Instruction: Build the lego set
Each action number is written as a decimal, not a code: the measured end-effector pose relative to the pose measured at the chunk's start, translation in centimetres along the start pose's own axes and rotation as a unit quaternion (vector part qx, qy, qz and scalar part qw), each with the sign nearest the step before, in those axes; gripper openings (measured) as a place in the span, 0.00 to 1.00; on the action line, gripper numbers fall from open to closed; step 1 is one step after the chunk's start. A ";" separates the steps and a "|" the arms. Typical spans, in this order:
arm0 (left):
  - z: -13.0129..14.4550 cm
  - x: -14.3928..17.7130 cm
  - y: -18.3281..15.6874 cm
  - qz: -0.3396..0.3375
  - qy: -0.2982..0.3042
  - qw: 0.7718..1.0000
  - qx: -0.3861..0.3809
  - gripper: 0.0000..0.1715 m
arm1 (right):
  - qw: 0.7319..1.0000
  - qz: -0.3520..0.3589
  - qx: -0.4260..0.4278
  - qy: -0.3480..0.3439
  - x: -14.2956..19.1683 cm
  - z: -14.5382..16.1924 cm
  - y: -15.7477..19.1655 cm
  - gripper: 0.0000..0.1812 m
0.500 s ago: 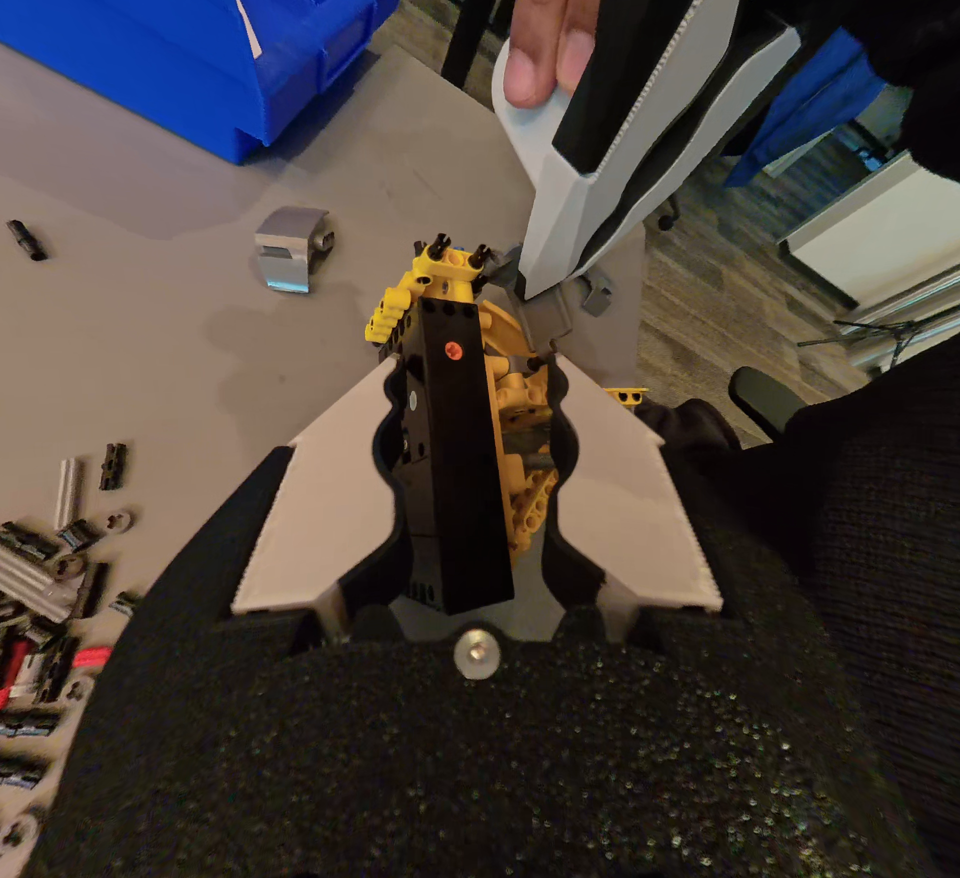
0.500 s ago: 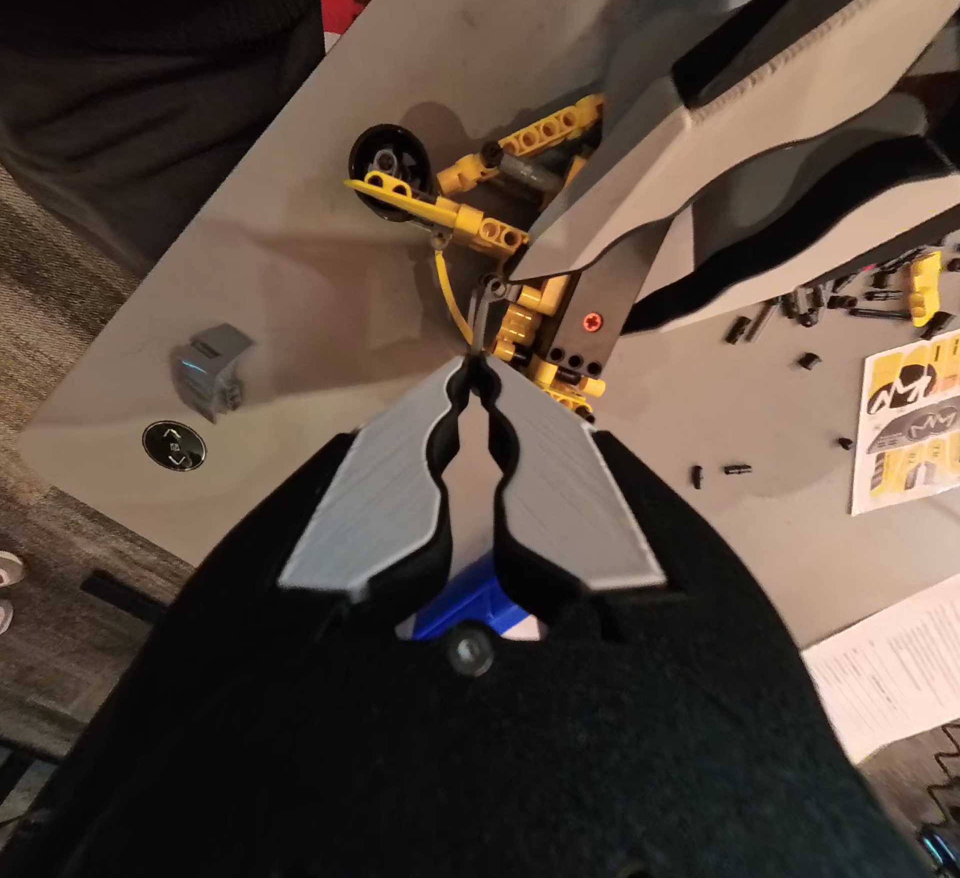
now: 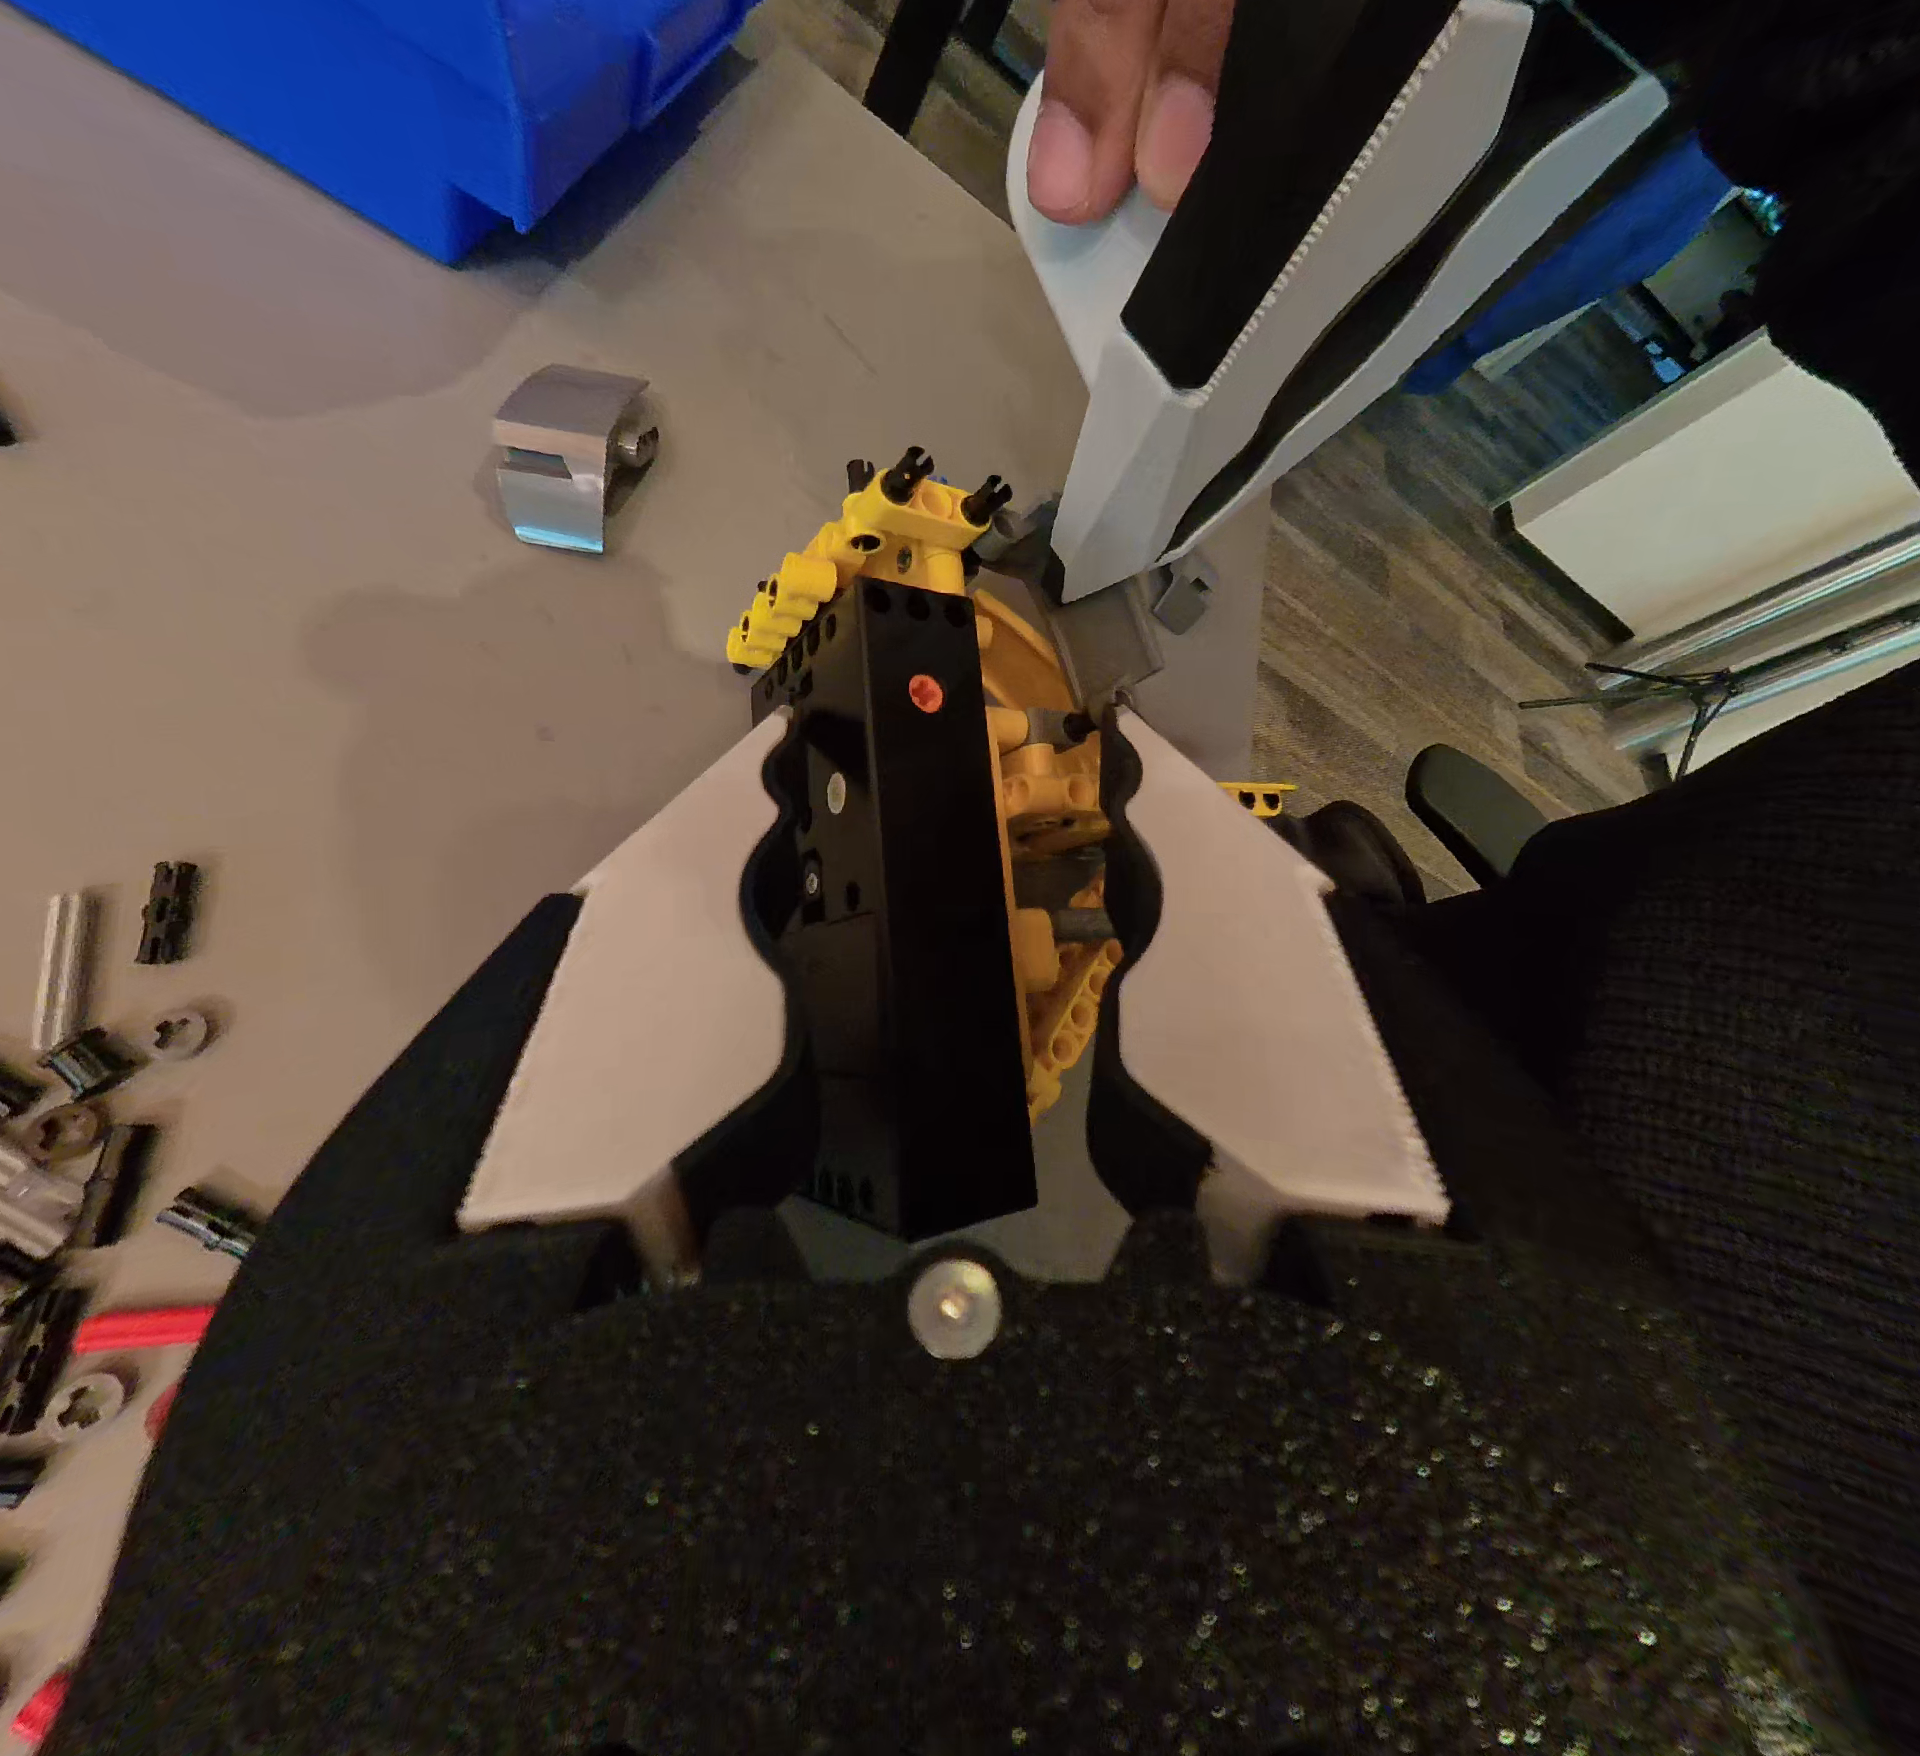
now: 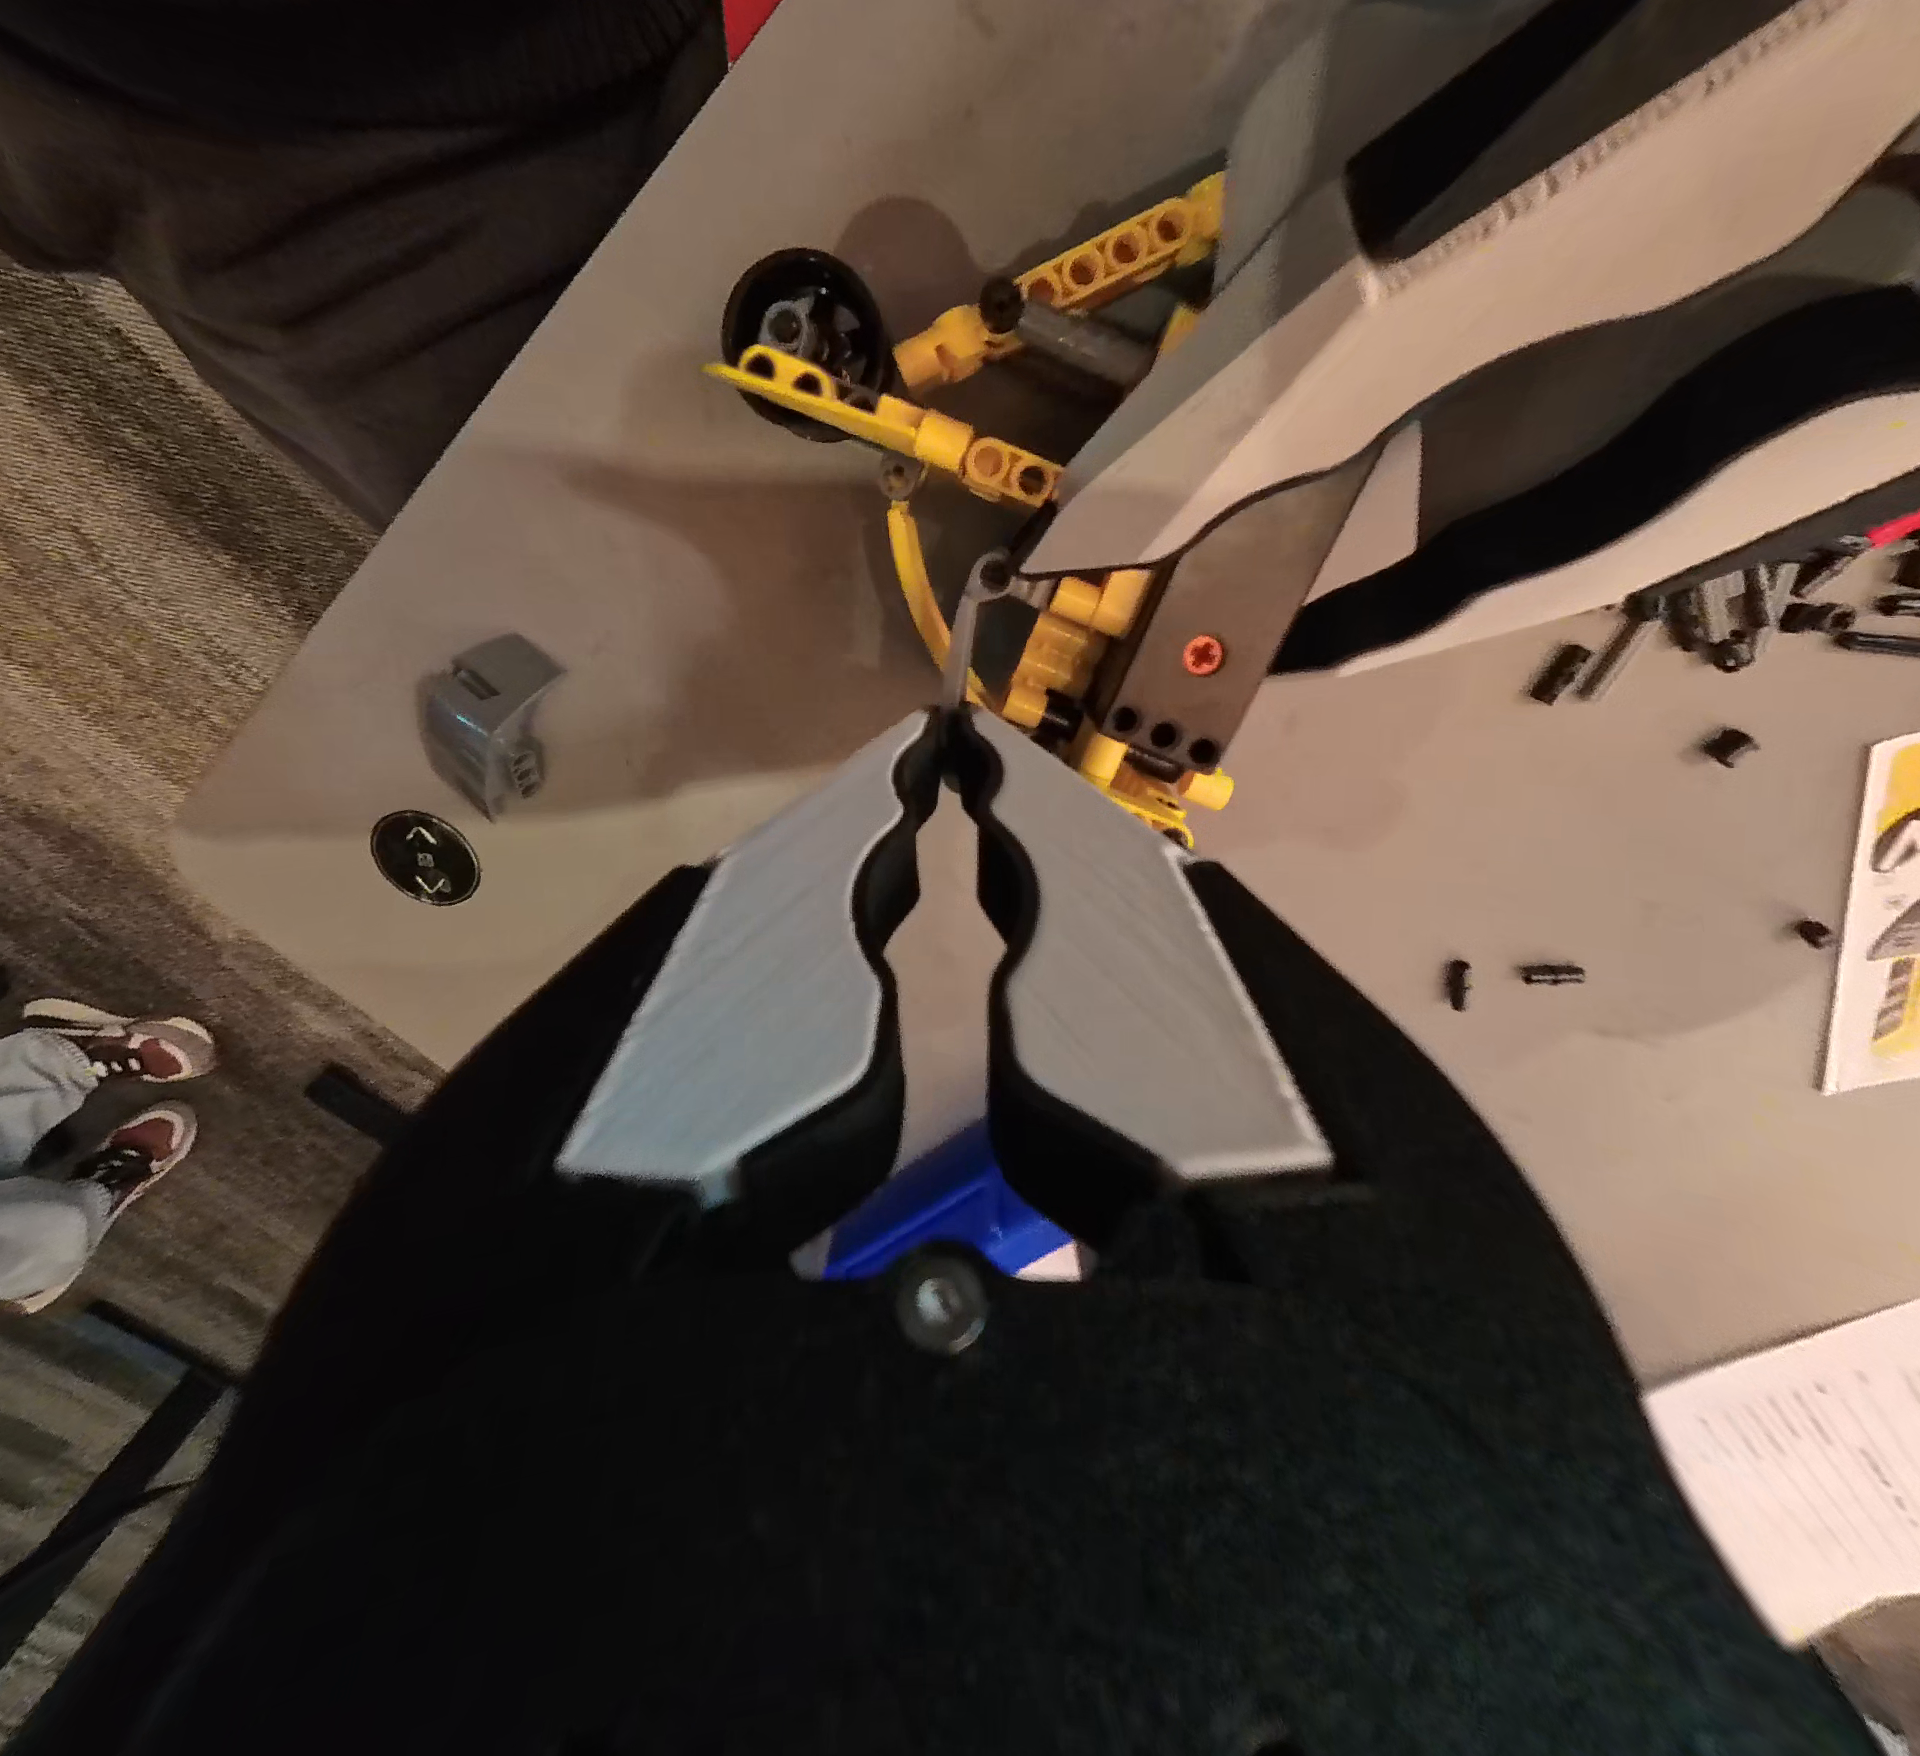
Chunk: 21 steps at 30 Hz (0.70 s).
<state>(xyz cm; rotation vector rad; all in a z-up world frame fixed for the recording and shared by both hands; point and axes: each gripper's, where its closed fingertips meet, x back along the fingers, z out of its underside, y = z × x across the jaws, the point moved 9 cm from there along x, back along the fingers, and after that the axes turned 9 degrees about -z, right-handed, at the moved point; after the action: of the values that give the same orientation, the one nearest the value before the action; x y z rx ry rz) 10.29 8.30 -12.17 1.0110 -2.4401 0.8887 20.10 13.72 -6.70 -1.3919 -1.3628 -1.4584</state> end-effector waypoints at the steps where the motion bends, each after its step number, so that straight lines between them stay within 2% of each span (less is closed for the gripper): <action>1: 0.0 0.0 0.0 0.001 0.001 1.000 0.002 0.32 | 1.000 -0.003 -0.002 0.000 0.0 0.0 -0.1 0.01; 5: -0.2 0.3 0.1 0.028 -0.008 0.999 0.025 0.36 | 1.000 -0.014 -0.004 0.000 0.1 -0.1 -0.3 0.01; 21: -0.1 -0.2 0.3 0.012 0.007 0.999 0.029 0.36 | 0.999 -0.042 -0.010 0.001 0.2 -0.1 -0.8 0.01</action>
<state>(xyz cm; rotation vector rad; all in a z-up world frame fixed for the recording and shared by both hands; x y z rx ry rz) 10.28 8.63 -12.33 0.9948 -2.4323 0.9761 19.32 13.79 -6.70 -1.3600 -1.4227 -1.5317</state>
